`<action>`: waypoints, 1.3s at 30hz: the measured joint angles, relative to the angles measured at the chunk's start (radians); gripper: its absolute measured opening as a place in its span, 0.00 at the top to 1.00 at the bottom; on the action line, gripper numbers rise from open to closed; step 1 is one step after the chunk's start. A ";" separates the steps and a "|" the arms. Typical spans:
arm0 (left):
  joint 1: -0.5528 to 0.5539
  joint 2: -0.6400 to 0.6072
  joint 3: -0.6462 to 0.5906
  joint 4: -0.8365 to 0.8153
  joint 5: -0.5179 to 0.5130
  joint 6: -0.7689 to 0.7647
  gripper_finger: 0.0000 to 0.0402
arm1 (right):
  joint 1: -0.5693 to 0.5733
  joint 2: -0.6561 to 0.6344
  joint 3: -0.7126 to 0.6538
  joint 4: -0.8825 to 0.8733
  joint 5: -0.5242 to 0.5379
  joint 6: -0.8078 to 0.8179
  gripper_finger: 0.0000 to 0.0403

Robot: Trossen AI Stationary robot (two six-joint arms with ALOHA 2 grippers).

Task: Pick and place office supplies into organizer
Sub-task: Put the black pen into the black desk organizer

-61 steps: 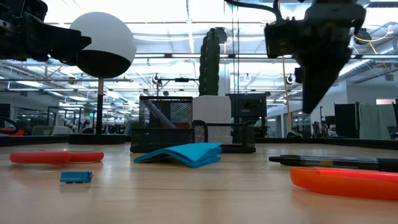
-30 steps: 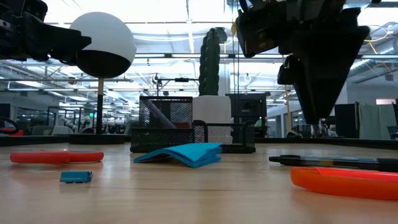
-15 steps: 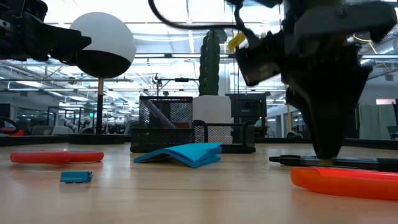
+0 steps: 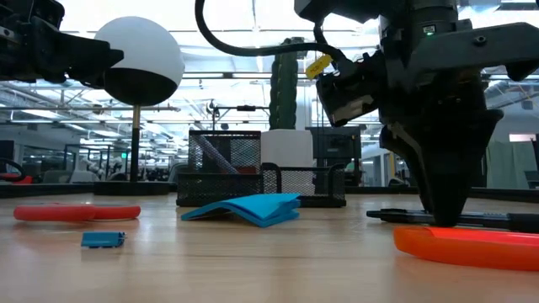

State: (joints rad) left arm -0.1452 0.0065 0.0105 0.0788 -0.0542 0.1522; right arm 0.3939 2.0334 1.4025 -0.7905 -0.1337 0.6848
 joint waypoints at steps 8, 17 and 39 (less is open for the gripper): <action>0.000 0.000 0.000 0.000 0.000 0.000 0.64 | -0.004 0.002 -0.001 0.002 -0.006 -0.058 0.94; 0.000 0.000 0.000 0.000 0.000 0.000 0.64 | -0.025 -0.038 -0.005 0.019 0.001 -0.094 0.96; 0.000 0.000 0.000 0.000 0.000 0.000 0.64 | -0.091 -0.116 -0.005 0.144 -0.029 -0.136 0.95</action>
State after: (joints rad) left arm -0.1452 0.0063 0.0105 0.0788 -0.0544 0.1524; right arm 0.3033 1.9175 1.3979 -0.6465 -0.1628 0.5484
